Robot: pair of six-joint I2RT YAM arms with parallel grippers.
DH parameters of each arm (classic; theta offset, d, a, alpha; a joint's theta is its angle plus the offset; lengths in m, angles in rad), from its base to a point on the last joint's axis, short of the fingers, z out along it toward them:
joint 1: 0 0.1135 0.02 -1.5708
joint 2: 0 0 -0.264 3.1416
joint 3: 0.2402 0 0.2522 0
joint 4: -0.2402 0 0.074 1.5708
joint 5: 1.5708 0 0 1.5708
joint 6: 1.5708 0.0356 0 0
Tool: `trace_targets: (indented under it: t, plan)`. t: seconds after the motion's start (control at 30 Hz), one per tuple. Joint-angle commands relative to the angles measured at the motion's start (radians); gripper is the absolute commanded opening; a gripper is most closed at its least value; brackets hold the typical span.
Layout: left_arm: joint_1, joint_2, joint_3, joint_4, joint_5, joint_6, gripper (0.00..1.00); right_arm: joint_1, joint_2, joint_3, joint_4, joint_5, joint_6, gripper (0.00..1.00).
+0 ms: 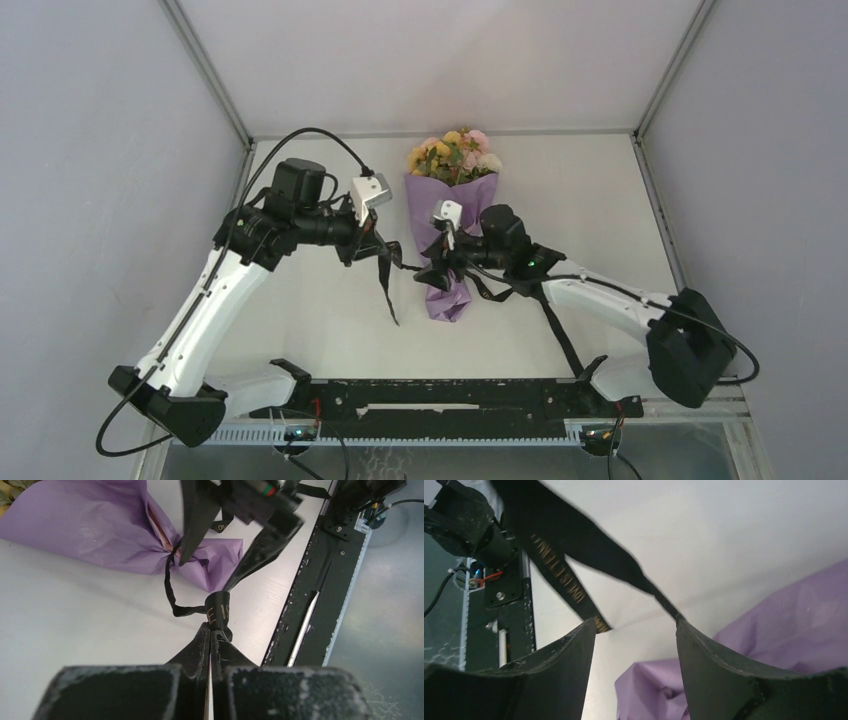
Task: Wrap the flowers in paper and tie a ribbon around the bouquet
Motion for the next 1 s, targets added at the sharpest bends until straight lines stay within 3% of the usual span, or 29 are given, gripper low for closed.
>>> trace_targets:
  t: [0.0, 0.5, 0.57, 0.67, 0.87, 0.97]
  plan:
    - [-0.010, -0.036, 0.055, 0.000, 0.025, -0.067, 0.00, 0.029, 0.078, 0.081, 0.153, -0.018, -0.055, 0.69]
    - [-0.010, -0.034, 0.080, -0.015, 0.019, -0.069, 0.00, 0.063, 0.254, 0.110, 0.300, -0.040, 0.005, 0.66]
    - [-0.010, -0.036, 0.080, -0.019, 0.012, -0.067, 0.00, 0.059, 0.267, 0.118, 0.310, -0.034, 0.018, 0.60]
    - [-0.010, -0.044, 0.075, -0.035, 0.003, -0.052, 0.00, 0.038, 0.270, 0.117, 0.326, -0.018, 0.073, 0.34]
    - [-0.010, -0.053, 0.068, -0.053, -0.026, -0.033, 0.00, -0.002, 0.264, 0.117, 0.288, 0.002, 0.139, 0.02]
    - [-0.010, -0.057, 0.053, -0.055, -0.054, -0.031, 0.00, -0.010, 0.251, 0.117, 0.265, 0.009, 0.158, 0.00]
